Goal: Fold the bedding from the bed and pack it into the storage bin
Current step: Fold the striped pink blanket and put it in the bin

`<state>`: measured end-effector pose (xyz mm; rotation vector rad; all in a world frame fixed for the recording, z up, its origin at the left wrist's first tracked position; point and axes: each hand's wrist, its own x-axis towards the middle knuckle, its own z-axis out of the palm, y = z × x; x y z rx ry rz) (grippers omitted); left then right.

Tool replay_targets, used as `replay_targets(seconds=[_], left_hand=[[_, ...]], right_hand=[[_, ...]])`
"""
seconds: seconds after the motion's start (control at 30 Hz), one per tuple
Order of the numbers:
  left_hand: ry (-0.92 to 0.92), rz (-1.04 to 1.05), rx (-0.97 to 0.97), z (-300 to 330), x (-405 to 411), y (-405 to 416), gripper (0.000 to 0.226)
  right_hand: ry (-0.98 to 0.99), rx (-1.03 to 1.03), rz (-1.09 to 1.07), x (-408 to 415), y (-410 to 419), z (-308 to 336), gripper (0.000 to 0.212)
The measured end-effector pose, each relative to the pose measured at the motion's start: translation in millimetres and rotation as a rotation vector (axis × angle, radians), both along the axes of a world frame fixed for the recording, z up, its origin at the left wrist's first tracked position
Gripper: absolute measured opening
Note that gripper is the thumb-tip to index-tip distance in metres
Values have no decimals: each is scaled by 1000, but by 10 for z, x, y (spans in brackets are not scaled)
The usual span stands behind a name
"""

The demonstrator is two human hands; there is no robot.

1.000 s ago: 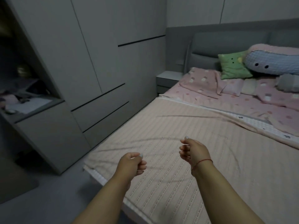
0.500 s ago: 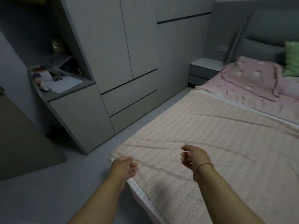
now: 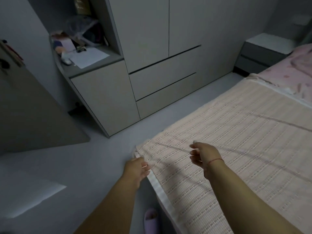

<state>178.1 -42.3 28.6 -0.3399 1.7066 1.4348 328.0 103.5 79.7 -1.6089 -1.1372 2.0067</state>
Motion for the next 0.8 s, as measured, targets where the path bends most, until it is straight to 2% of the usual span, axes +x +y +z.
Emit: replay_targets(seconds=[0.23,0.37,0.43,0.53,0.63,0.73,0.8], left_hand=[[-156,44,-20,-658,-639,312,13],[-239,22,-98,-1101,-929,419,47],[-278,18,-131,-1313,-1039,470,53],[-317,2,-117,-1560,-1165,613,47],[-346,-7,-58,-1696,-1278,779,34],[-401,-31,-78,-1814,-1463,917,21],[-382,-67,-139,-1959,-1599,1003,28]], right_hand=[[-113,-66,-22,-615,188,-632,24],[-195,-143,-30,-937,235,-1041,22],[-220,-172,-27,-1074,242,-1210,23],[-255,-183,-8,-1275,274,-1400,22],[-295,-158,7,-1416,349,-1529,19],[-309,-147,17,-1508,453,-1572,18],[-293,-147,2,-1537,516,-1578,19]])
